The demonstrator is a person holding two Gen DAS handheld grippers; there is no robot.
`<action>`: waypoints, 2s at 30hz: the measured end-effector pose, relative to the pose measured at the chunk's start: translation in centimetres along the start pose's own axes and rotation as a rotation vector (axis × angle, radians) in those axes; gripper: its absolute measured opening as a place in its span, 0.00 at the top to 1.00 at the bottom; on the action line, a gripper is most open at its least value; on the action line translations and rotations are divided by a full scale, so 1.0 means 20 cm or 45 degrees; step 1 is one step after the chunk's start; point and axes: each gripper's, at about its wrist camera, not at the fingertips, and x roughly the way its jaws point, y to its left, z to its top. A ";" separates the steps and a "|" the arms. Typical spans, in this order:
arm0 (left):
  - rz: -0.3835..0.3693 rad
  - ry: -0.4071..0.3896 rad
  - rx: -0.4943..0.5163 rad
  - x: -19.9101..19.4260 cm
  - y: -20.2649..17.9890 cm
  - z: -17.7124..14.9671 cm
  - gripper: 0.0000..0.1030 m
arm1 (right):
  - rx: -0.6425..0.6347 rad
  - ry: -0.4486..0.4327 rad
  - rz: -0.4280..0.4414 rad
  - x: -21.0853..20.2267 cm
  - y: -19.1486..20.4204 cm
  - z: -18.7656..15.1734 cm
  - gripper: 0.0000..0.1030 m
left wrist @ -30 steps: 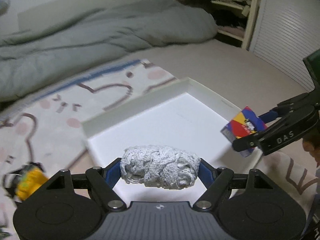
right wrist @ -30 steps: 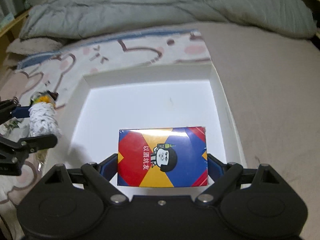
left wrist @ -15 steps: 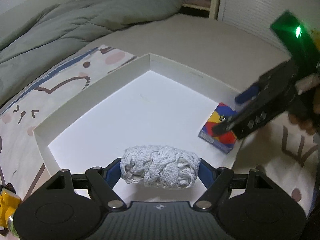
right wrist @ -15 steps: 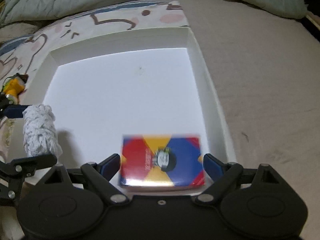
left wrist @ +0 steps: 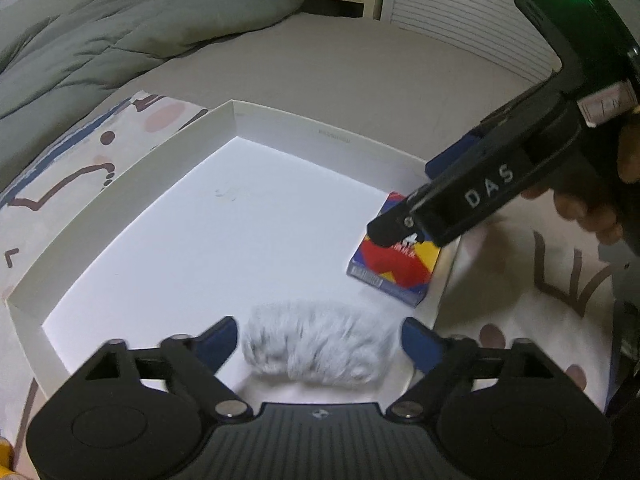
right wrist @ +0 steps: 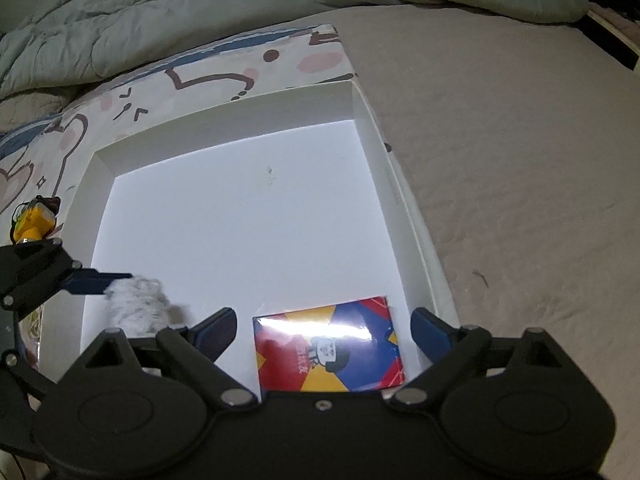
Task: Organize objects
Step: 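Open the right tool to drop the card box while the left tool releases the rope bundle in the tray, then lift both tools up and away from the white tray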
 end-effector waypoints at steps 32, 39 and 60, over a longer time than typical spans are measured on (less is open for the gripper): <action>0.261 -0.079 -0.314 -0.48 0.17 -0.04 0.12 | -0.036 -0.209 0.063 -0.32 0.20 -0.01 0.09; 0.371 -0.128 -0.378 -0.67 0.18 -0.06 0.10 | -0.031 -0.298 0.080 -0.45 0.27 -0.02 0.09; 0.489 -0.115 -0.579 -0.87 0.22 -0.35 0.00 | -0.064 -0.276 -0.017 -0.52 0.34 -0.17 0.00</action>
